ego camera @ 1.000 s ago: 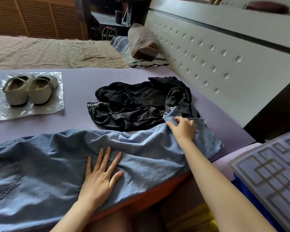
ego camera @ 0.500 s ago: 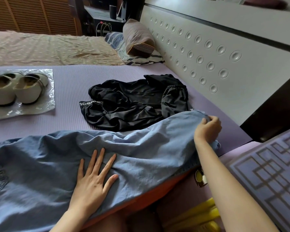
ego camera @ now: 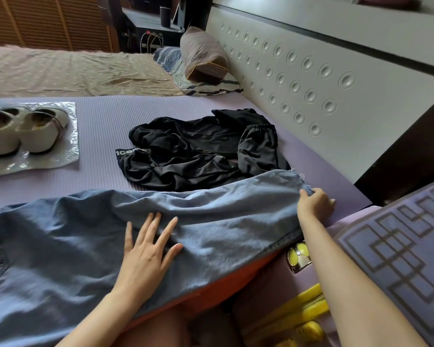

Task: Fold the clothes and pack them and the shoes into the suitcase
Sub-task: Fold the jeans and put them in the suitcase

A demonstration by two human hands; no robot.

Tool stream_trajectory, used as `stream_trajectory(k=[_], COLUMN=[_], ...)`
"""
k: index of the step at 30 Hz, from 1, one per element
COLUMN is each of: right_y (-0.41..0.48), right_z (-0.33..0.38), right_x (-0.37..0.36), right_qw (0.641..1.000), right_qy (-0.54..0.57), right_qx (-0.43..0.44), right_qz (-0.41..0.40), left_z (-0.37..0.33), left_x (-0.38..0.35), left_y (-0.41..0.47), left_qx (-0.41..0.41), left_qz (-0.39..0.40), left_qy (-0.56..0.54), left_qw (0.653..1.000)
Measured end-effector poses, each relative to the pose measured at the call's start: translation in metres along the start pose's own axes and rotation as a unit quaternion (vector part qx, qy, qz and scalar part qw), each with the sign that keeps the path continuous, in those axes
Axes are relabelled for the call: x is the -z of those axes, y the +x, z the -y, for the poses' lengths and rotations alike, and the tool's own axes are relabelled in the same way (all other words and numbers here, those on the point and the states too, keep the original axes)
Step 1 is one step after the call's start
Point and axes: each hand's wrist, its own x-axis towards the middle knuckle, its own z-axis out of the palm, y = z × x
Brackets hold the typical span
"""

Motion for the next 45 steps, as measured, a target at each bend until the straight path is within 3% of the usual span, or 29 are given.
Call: stream_trajectory(k=[3, 6, 11, 15, 18, 24, 27, 29, 32, 35, 38, 41, 45], right_y=[0.002, 0.001, 0.005, 0.013, 0.021, 0.033, 0.038, 0.038, 0.036, 0.035, 0.027, 0.023, 0.020], right_z=[0.001, -0.004, -0.019, -0.007, 0.003, 0.020, 0.033, 0.037, 0.034, 0.040, 0.054, 0.063, 0.070], right_x=[0.003, 0.004, -0.005, -0.008, -0.015, -0.019, -0.021, -0.024, -0.032, -0.036, -0.036, -0.037, -0.028], right_qw=[0.997, 0.994, 0.996, 0.999, 0.997, 0.998, 0.998, 0.998, 1.000, 0.997, 0.975, 0.956, 0.920], right_qy=[-0.007, -0.023, -0.073, -0.039, -0.049, -0.011, 0.055, 0.050, 0.017, 0.015, 0.007, -0.031, -0.077], right_qx=[0.016, 0.018, -0.022, 0.021, 0.004, 0.006, 0.031, 0.028, -0.011, 0.078, 0.196, 0.236, 0.276], right_qz=[-0.080, -0.102, -0.034, 0.011, 0.056, 0.060, -0.002, -0.023, 0.011, 0.021, 0.109, 0.174, 0.265], left_z=[-0.004, -0.005, -0.006, -0.007, -0.006, -0.006, -0.007, -0.008, -0.006, 0.009, 0.032, 0.044, 0.051], left_x=[0.000, -0.005, -0.008, -0.006, -0.007, -0.011, -0.010, -0.009, 0.003, 0.020, 0.034, 0.039, 0.039], left_y=[0.007, 0.008, 0.009, 0.015, 0.014, 0.011, 0.009, 0.008, 0.015, 0.038, 0.068, 0.090, 0.104], left_qx=[-0.013, -0.018, -0.030, -0.026, -0.031, -0.041, -0.046, -0.045, -0.041, -0.034, 0.030, 0.090, 0.104], left_qz=[0.000, 0.003, -0.007, -0.007, -0.002, -0.005, -0.014, -0.022, -0.076, -0.151, -0.169, -0.081, -0.002], left_qy=[0.013, 0.012, 0.012, 0.010, 0.015, 0.022, 0.013, -0.003, -0.068, -0.101, -0.115, -0.101, -0.072], left_qw=[1.000, 1.000, 0.999, 1.000, 0.999, 0.999, 0.999, 0.999, 0.994, 0.983, 0.978, 0.987, 0.992])
